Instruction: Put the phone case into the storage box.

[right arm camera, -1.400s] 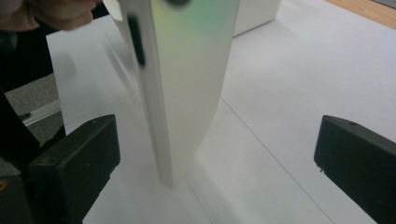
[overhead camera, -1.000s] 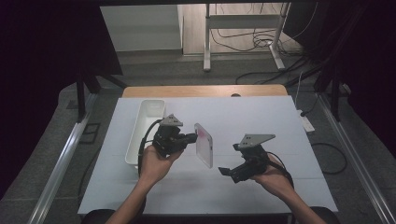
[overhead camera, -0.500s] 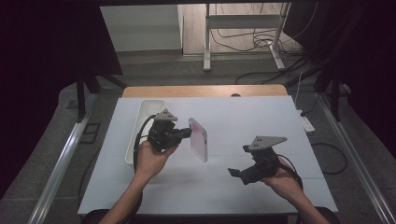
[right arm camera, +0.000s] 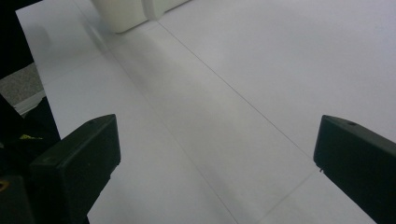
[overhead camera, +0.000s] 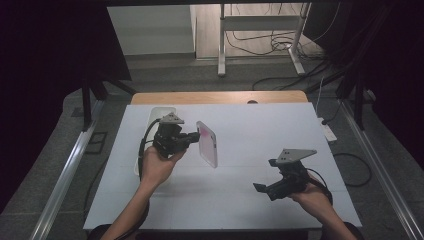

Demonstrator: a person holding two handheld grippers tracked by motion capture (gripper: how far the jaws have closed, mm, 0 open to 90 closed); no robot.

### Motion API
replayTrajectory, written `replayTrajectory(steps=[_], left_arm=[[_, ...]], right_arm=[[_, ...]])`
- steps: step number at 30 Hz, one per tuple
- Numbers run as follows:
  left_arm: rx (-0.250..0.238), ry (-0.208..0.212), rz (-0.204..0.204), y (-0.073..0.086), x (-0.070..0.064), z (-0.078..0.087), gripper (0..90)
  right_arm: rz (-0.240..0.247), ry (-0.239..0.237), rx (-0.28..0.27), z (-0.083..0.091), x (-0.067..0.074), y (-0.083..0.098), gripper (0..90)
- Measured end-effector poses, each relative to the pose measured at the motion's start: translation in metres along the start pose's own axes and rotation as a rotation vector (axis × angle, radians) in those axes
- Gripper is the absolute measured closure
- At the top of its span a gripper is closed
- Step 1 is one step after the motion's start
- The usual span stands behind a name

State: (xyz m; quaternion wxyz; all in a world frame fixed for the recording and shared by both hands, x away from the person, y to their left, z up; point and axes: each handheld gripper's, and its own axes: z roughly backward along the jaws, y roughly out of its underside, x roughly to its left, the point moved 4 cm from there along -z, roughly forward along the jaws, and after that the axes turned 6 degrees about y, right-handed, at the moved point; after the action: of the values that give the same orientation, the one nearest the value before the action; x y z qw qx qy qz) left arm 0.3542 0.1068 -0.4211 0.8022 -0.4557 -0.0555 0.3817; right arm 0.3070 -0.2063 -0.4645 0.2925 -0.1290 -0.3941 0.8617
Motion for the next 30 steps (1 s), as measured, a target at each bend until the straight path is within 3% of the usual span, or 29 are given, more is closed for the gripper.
replayTrajectory(steps=[30], left_arm=[[-0.024,-0.081,0.043,-0.010,0.030,0.018,88.1]], right_arm=[[-0.083,0.073,0.027,0.031,-0.022,0.042,0.1]])
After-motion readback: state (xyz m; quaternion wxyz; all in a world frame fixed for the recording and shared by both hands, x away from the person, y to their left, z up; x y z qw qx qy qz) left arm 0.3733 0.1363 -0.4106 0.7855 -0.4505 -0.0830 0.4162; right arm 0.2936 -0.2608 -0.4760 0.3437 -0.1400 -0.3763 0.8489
